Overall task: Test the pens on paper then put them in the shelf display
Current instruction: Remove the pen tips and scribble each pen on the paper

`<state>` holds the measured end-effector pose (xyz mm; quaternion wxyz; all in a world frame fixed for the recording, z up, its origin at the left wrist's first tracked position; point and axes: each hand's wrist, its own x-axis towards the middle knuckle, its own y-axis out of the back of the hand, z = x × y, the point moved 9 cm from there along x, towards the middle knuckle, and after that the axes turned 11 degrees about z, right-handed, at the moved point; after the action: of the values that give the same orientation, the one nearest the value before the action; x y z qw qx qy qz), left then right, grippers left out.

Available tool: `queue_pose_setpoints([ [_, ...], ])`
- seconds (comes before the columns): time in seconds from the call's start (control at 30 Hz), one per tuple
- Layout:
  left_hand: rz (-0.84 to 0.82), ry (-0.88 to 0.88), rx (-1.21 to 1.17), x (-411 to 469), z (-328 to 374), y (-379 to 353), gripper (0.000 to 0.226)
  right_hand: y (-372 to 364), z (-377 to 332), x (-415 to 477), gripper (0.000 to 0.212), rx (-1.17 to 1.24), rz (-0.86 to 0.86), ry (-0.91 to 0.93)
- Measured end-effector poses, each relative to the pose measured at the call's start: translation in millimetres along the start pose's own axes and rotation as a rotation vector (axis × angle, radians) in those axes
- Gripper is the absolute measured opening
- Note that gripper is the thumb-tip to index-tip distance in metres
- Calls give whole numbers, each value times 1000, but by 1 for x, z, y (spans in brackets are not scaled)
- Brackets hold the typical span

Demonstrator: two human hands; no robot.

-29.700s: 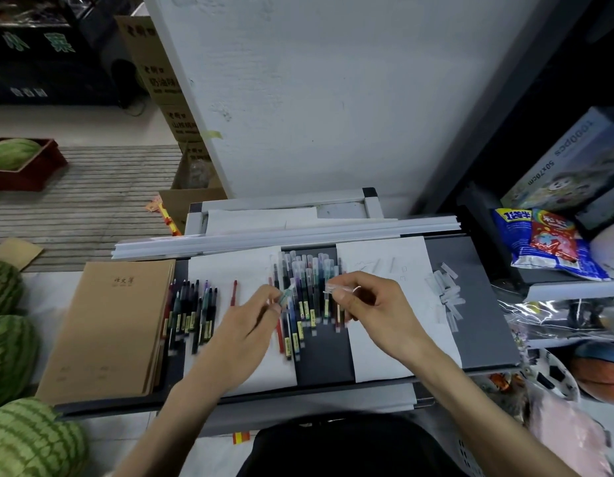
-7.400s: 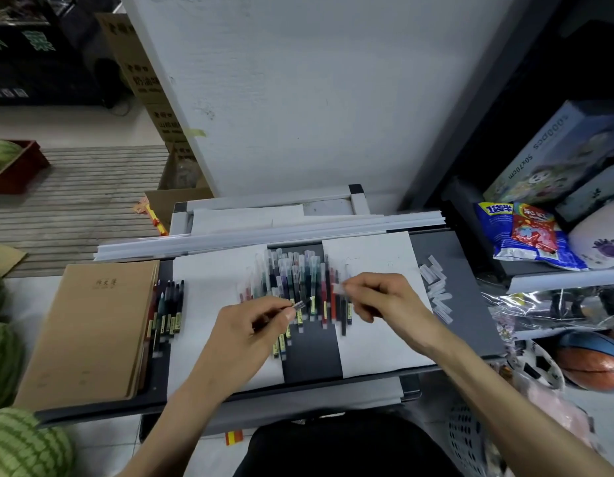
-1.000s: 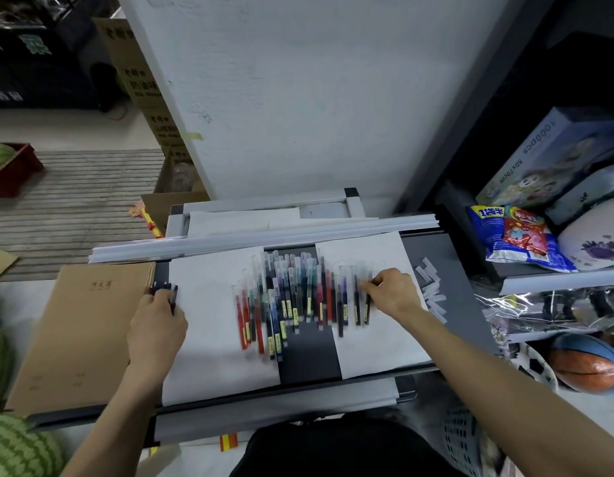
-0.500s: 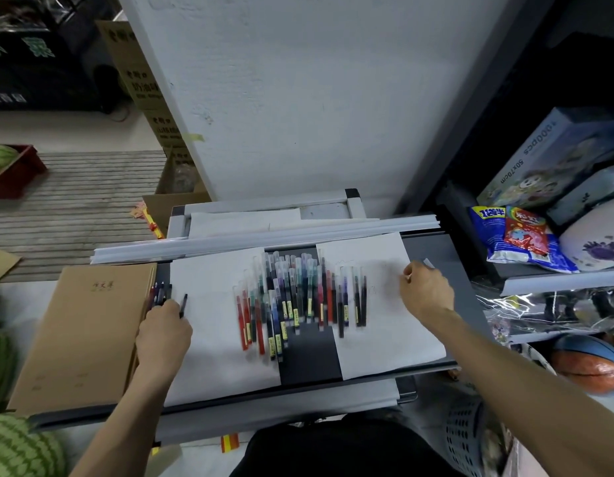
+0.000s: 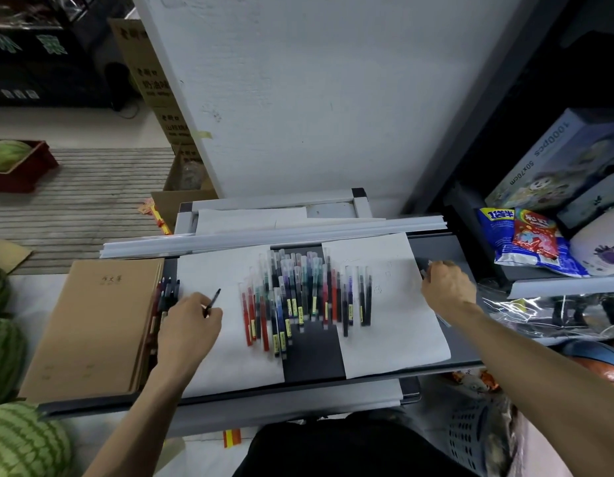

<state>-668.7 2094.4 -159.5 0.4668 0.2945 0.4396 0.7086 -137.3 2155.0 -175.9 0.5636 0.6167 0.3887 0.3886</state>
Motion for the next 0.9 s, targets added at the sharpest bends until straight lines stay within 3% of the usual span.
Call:
queue_pose_setpoints([
  [0.17,-65,-104,-175,-20,42,-3,12,20,-8,-4,18,177,53,-102],
  [0.27,-142,-126,-332,-38,71,1,17,34,-31,-20,20,608,38,-181],
  [0.47,-271,-164,-551,-70,130,13,15,70,-99,-78,34,1300,-250,-170],
  [0.63,-329,-208,-690,-88,164,28,11,94,-129,-118,28,1602,-400,-242],
  [0.9,-304,-285,-710,-91,181,44,11,119,-134,-135,33,1732,-373,-250],
])
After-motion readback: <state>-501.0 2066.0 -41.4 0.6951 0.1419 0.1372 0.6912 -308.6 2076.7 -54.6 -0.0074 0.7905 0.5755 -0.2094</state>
